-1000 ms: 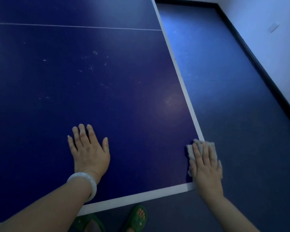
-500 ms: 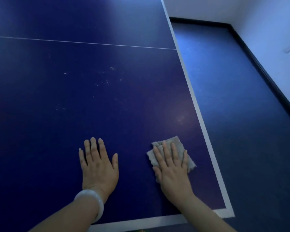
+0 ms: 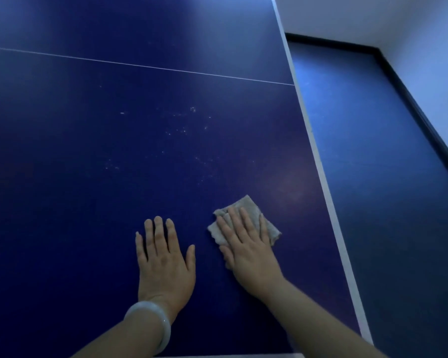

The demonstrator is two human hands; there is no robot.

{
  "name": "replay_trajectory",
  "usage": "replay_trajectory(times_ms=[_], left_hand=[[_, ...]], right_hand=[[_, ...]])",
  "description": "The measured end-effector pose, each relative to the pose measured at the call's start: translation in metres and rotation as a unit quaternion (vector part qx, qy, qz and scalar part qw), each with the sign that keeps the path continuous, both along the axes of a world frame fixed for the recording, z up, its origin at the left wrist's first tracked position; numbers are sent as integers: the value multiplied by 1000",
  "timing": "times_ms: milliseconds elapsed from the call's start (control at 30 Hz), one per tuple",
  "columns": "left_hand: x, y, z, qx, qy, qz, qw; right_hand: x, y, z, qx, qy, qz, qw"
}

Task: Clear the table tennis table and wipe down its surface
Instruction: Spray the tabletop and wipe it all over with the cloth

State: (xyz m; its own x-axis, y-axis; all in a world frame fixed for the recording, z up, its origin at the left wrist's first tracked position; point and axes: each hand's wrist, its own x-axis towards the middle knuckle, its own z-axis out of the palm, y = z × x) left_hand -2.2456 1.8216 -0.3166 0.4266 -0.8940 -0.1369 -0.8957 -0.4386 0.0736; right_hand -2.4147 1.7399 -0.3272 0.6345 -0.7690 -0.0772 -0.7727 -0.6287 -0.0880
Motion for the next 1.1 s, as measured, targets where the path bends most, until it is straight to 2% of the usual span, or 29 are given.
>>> replay_trajectory(times_ms=[67, 100, 167, 200, 267, 300, 333, 433, 500, 533, 600, 667, 733, 800, 867, 1000, 1100], left_hand=[[0, 0, -1, 6, 0, 0, 1000], [1, 0, -1, 6, 1, 1, 1000], [1, 0, 0, 0, 4, 1, 1000], [1, 0, -1, -3, 6, 0, 1000], [1, 1, -1, -3, 7, 1, 1000], [2, 1, 0, -2, 6, 2, 1000], [2, 0, -1, -2, 6, 2, 1000], [2, 0, -2, 6, 1, 2, 1000], [3, -1, -3, 11, -4, 3, 1000], [3, -1, -3, 10, -2, 5, 1000], [3, -1, -3, 6, 4, 7, 1000], [3, -1, -4, 2, 9, 9, 1000], [3, 0, -5, -1, 12, 10, 1000], [3, 0, -5, 1, 18, 10, 1000], [2, 0, -3, 1, 26, 11, 1000], [3, 0, -1, 10, 30, 7, 999], [4, 0, 2, 15, 33, 3, 999]], right_hand=[[-20, -36, 2, 0, 54, 27, 998], [-33, -60, 3, -4, 73, -9, 997], [-59, -104, 9, 27, 55, -190, 980], [-67, -120, 16, 52, 18, -285, 957], [-59, -129, 24, 84, -15, -384, 920], [-42, -124, 25, 86, -1, -380, 921], [-21, -115, 22, 65, 26, -332, 941], [48, -59, 9, 32, -10, -101, 994], [63, -30, 9, 46, -43, -5, 998], [57, -31, 11, 59, -47, 10, 997], [24, -50, 7, 39, 11, -8, 999], [-19, -73, 7, 33, 32, -154, 987], [-51, -76, 13, 58, -22, -321, 945], [-52, -59, 16, 60, -53, -396, 915], [-28, -27, 14, 24, -43, -387, 921], [46, 32, 11, 2, -35, -245, 969], [72, 39, 7, 16, -47, -273, 961]])
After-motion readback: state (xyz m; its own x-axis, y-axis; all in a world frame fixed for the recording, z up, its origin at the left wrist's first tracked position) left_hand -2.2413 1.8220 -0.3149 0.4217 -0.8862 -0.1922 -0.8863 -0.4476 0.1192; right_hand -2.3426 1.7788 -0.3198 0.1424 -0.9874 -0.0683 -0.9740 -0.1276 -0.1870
